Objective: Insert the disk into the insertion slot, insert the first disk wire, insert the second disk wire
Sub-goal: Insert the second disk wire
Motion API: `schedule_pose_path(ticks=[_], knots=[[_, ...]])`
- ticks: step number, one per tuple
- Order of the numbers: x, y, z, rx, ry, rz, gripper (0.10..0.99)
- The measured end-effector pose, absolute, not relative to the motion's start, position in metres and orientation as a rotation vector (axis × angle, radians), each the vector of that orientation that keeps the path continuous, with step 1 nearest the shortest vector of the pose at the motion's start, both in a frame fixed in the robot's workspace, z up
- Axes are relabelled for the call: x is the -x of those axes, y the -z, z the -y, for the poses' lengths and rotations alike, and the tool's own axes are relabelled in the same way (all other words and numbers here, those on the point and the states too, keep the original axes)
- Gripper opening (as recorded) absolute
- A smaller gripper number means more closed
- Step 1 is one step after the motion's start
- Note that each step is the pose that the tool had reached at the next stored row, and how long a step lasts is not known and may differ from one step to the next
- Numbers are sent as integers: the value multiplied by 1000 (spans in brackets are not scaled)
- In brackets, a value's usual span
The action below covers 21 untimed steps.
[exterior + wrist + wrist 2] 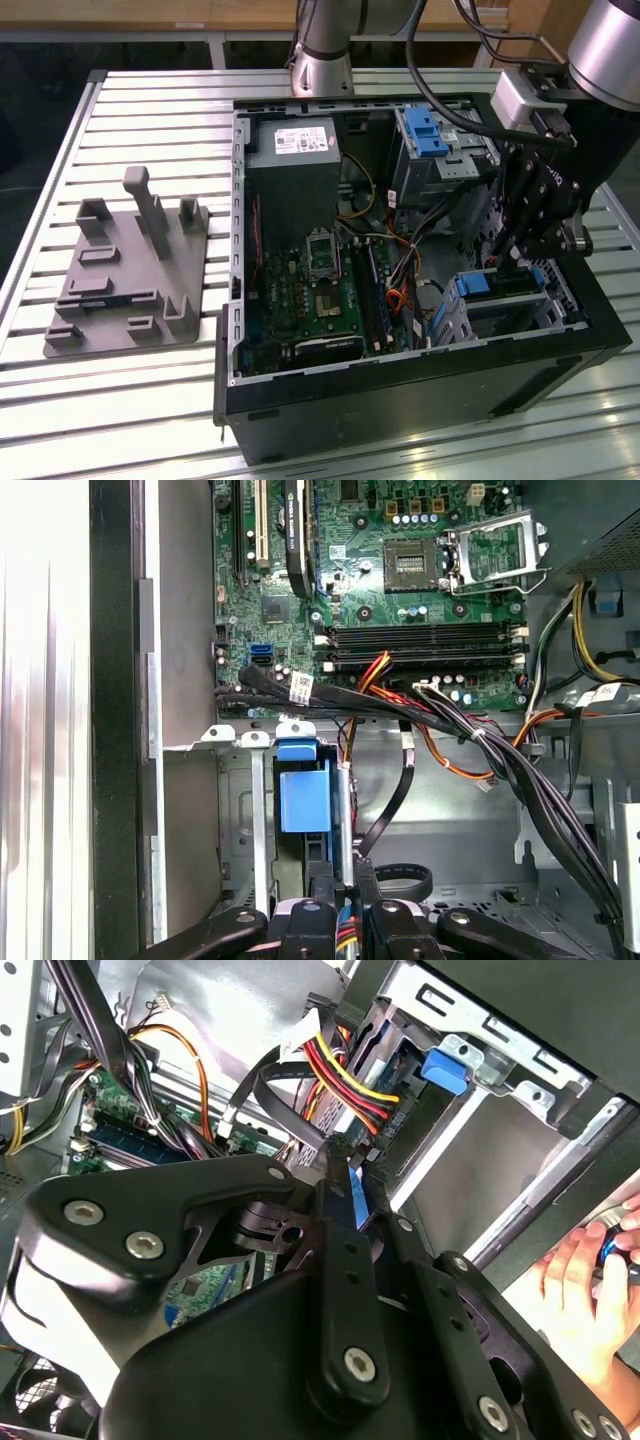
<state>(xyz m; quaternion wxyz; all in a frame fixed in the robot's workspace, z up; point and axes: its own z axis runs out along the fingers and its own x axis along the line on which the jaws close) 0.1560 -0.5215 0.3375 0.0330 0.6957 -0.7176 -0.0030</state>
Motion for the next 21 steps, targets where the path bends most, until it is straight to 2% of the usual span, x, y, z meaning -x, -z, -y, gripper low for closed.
schedule_pose_path(ticks=[21], knots=[[-157,-332,525,-2141,9,2208,200]])
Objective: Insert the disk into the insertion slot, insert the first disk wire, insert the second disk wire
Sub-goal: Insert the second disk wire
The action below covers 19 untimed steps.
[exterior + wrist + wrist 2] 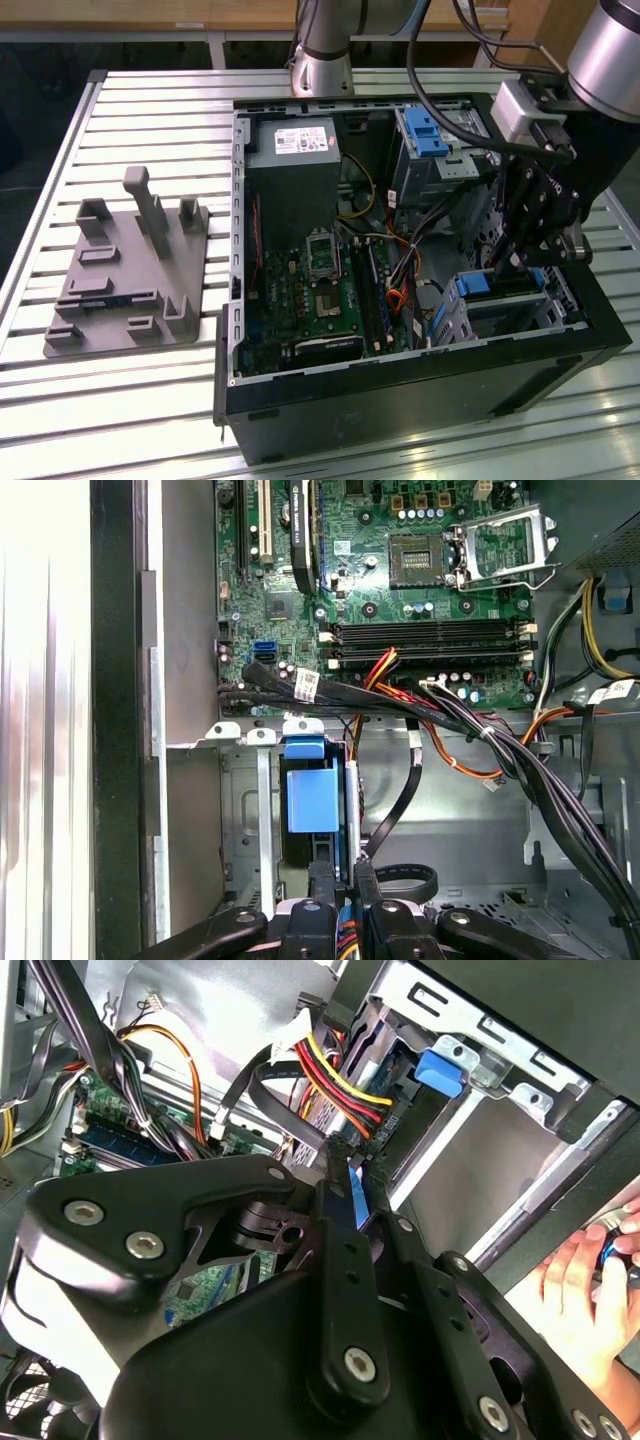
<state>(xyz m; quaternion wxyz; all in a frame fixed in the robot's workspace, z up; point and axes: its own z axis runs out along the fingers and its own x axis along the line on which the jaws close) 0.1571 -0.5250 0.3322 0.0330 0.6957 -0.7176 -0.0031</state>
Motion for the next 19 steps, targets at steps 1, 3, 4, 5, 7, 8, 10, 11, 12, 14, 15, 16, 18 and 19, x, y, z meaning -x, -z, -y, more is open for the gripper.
schedule_pose_path(ticks=[1,3,4,5,7,8,10,11,12,14,15,16,18,19], knots=[[-157,-332,525,-2141,10,2208,200],[-157,-332,525,-2141,9,2208,200],[-157,-331,525,-2141,9,2208,200],[-157,-331,525,-2141,9,2208,200],[-157,-331,525,-2141,9,2208,200],[-157,-330,525,-2141,9,2208,200],[-157,-330,525,-2141,10,2208,200],[-157,-330,525,-2141,9,2208,200],[-157,-330,525,-2141,9,2208,200],[-158,-329,525,-2141,10,2208,200],[-158,-329,525,-2141,10,2208,200],[-158,-328,525,-2141,10,2208,200],[-158,-328,525,-2141,10,2208,200],[-158,-327,525,-2141,10,2208,200]])
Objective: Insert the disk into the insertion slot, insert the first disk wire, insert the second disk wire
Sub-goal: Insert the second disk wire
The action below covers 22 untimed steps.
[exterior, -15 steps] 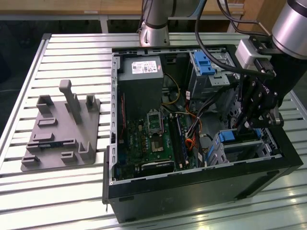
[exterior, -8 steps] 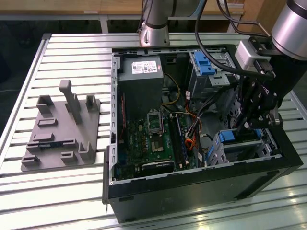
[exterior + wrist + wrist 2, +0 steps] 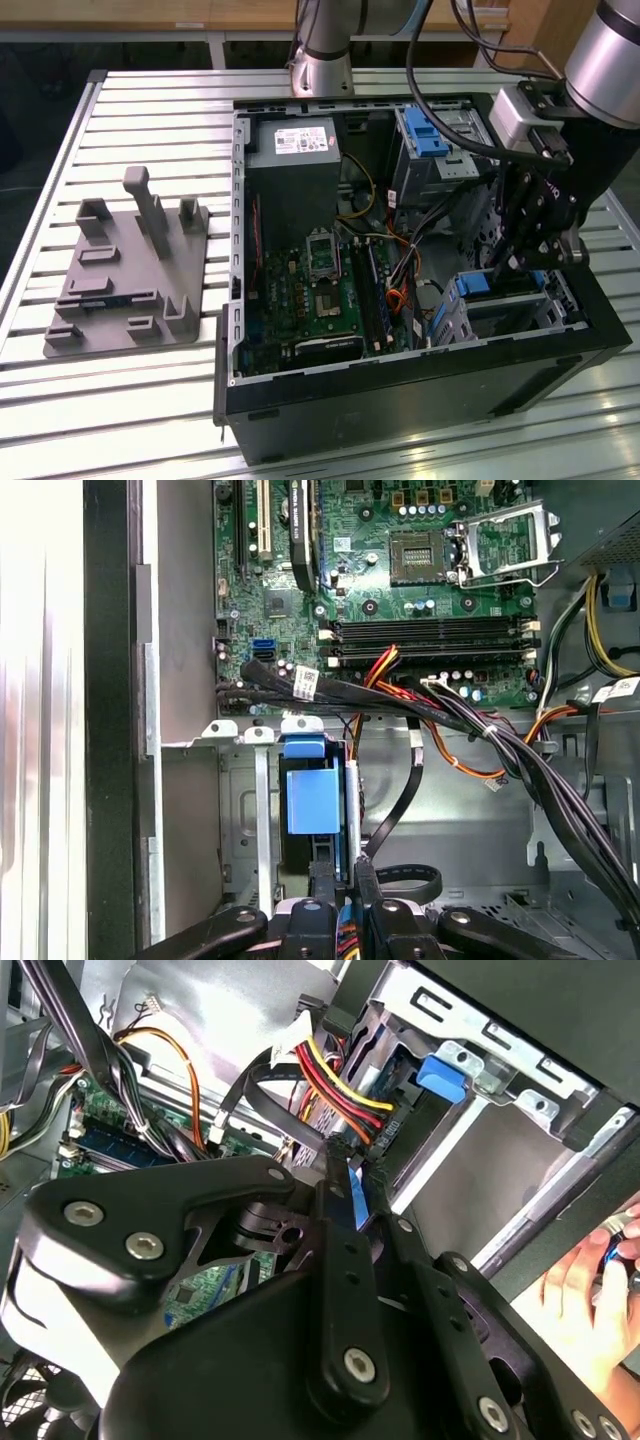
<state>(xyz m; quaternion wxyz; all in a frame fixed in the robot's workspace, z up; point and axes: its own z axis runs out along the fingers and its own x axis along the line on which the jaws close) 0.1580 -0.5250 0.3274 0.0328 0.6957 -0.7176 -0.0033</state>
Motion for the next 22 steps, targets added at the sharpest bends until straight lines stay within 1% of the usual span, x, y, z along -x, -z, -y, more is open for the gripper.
schedule_pose_path(ticks=[7,9,12,13,14,22], knots=[[-158,-324,526,-2144,10,2206,200],[-158,-325,526,-2144,11,2206,212],[-158,-332,526,-2144,10,2206,388],[-157,-335,526,-2144,10,2206,388],[-157,-338,526,-2144,10,2206,451],[-157,-367,524,-2137,-6,2200,451]])
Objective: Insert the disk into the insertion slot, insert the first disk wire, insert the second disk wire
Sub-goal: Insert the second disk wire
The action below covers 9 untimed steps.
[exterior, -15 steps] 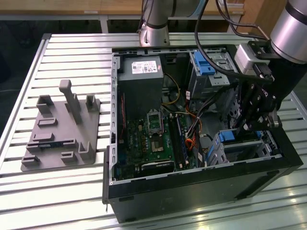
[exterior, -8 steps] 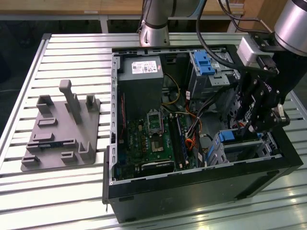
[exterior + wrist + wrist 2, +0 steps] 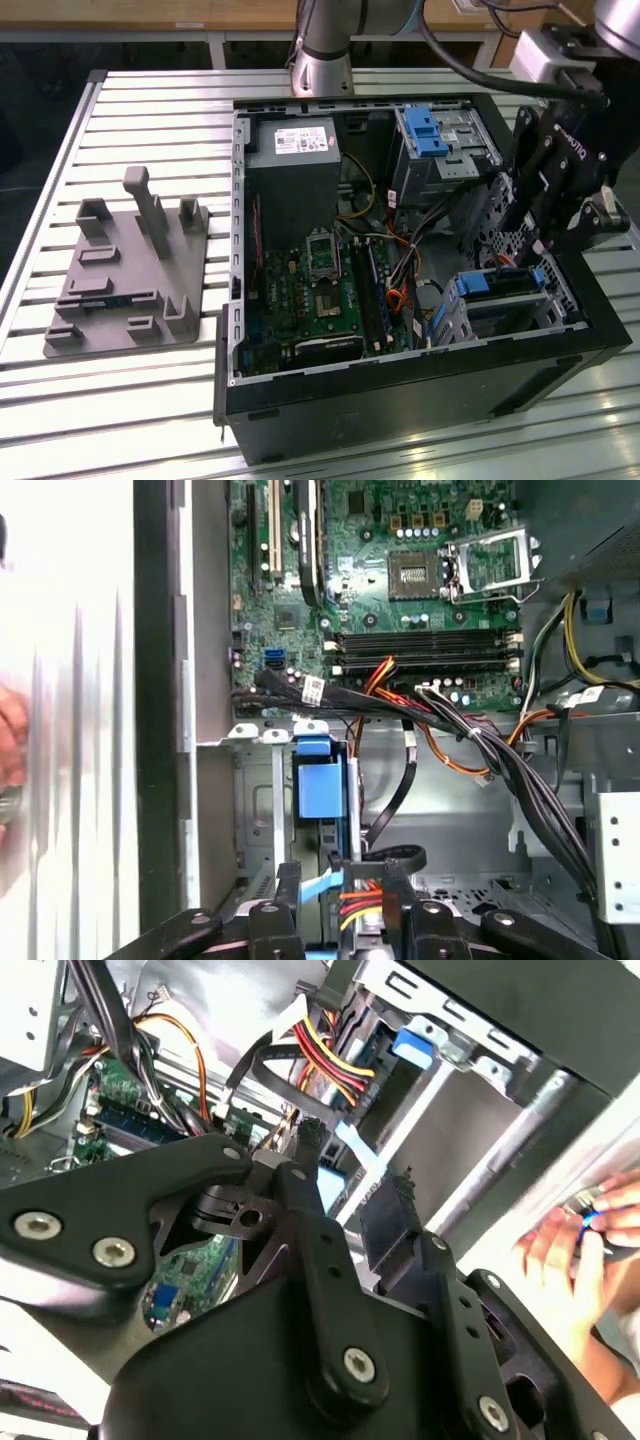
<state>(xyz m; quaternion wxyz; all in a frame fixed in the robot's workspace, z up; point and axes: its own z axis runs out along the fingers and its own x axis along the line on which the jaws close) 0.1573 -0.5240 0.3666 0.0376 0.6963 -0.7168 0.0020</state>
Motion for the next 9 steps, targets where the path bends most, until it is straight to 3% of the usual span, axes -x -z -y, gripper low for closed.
schedule_pose_path(ticks=[8,9], knots=[[-157,-395,515,-2121,-24,2198,439],[-157,-396,514,-2118,-25,2200,373]])
